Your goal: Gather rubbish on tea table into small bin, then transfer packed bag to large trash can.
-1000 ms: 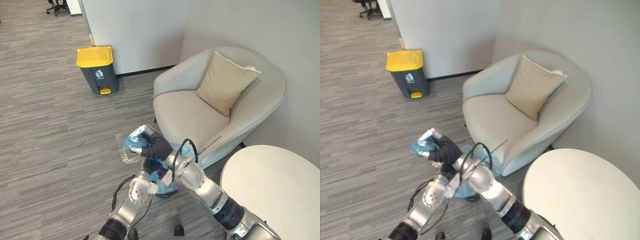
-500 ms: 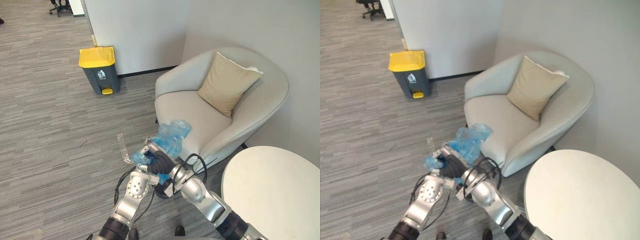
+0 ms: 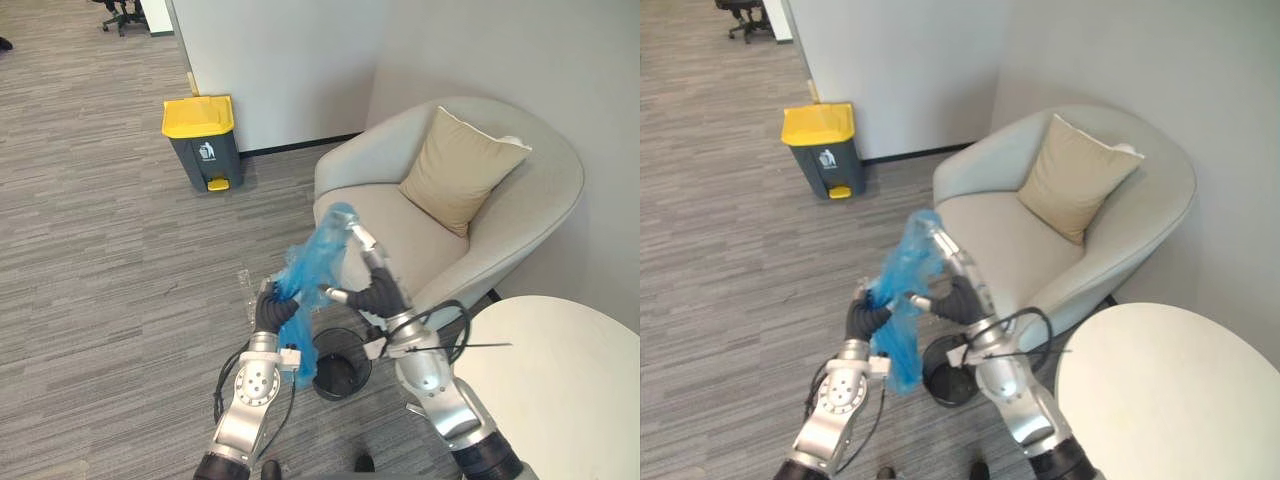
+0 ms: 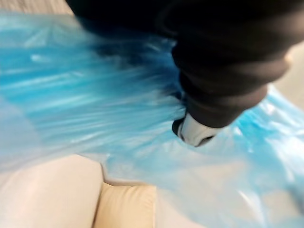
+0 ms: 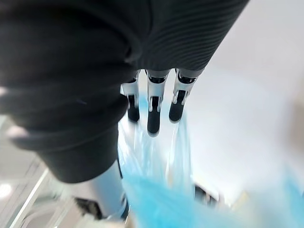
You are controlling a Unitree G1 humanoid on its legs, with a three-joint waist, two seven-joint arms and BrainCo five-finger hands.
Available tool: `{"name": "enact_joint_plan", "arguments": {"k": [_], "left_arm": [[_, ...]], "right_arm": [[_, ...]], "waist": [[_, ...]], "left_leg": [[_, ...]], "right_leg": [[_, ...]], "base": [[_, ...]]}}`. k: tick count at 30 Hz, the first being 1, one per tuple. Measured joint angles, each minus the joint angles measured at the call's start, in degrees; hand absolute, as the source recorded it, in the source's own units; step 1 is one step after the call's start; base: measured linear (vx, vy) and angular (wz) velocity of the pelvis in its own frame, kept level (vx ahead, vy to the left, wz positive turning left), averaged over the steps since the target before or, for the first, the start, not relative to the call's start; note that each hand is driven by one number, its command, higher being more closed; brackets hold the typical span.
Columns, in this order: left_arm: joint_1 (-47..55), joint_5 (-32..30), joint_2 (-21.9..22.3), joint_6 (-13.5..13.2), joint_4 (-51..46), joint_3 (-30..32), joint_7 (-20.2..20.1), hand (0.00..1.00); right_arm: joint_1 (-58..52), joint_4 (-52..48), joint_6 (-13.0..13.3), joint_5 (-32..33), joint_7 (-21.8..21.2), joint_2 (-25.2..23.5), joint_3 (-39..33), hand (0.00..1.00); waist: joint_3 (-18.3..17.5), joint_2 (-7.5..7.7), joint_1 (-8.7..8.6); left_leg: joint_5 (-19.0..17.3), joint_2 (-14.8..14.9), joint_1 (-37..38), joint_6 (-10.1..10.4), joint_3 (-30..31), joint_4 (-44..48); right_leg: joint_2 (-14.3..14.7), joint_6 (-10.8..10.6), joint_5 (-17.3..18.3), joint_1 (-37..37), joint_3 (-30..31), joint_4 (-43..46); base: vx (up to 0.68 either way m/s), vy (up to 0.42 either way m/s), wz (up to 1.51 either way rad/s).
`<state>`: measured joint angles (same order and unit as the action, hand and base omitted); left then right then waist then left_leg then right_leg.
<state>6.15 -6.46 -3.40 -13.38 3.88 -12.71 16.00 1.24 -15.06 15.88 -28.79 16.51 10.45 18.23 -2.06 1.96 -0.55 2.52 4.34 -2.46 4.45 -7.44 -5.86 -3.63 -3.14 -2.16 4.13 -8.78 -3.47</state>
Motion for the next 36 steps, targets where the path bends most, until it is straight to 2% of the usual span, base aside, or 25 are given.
{"name": "enact_joint_plan", "arguments": {"k": [6, 14, 20, 26, 36], "left_arm": [[3.2, 1.5, 0.2, -0.1, 2.0, 2.8, -0.1, 1.0], [4.1, 3.3, -0.3, 0.1, 13.4, 6.4, -2.7, 1.0], [4.1, 4.4, -0.4, 0.3, 21.0, 7.6, -3.1, 1.0], [4.1, 4.4, -0.4, 0.4, 23.9, 9.5, -4.0, 1.0], [4.0, 4.3, -0.5, 0.9, 30.8, 9.5, -5.0, 1.0]], "right_arm": [[-5.9, 3.7, -0.2, 0.4, 1.4, -2.3, -6.2, 0.0], [-9.8, 27.1, -1.4, 14.2, -4.1, -6.5, -13.2, 0.0], [-9.8, 40.5, -2.5, 17.8, -6.7, -6.5, -13.8, 0.0], [-10.2, 41.7, -2.8, 22.6, -8.8, -6.6, -13.8, 0.0], [-9.5, 50.3, -3.3, 22.5, -9.3, -6.7, -13.7, 0.0]], "waist": [[0.1, -0.01, -0.09], [0.6, -0.15, -0.17], [0.8, -0.36, -0.16], [1.1, -0.54, -0.31], [2.1, -0.26, -0.32]], "left_leg": [[-0.1, -0.1, -0.1, -0.1, 0.0, 0.0], [-0.1, -0.2, -0.3, -0.1, 0.2, 0.0], [-0.1, -0.3, 0.0, -0.1, 0.3, 0.0], [0.0, -0.4, 0.9, -0.1, 0.8, 0.0], [0.0, -0.6, 1.3, -0.1, 1.0, 0.0]], "right_leg": [[-0.1, -0.1, 0.1, 0.1, 0.0, -0.1], [-0.2, -0.1, 0.0, -0.1, -0.2, -0.5], [-0.2, 0.0, 0.0, -0.5, -0.4, -0.5], [-0.4, 0.0, 0.0, -1.7, -1.1, -0.8], [-0.5, 0.0, 0.0, -2.3, -1.5, -1.0]], "base": [[0.0, 0.0, 0.0], [0.0, 0.0, 0.0], [0.0, 0.0, 0.0], [-0.03, 0.001, 0.05], [-0.01, 0.0, 0.01]]}}
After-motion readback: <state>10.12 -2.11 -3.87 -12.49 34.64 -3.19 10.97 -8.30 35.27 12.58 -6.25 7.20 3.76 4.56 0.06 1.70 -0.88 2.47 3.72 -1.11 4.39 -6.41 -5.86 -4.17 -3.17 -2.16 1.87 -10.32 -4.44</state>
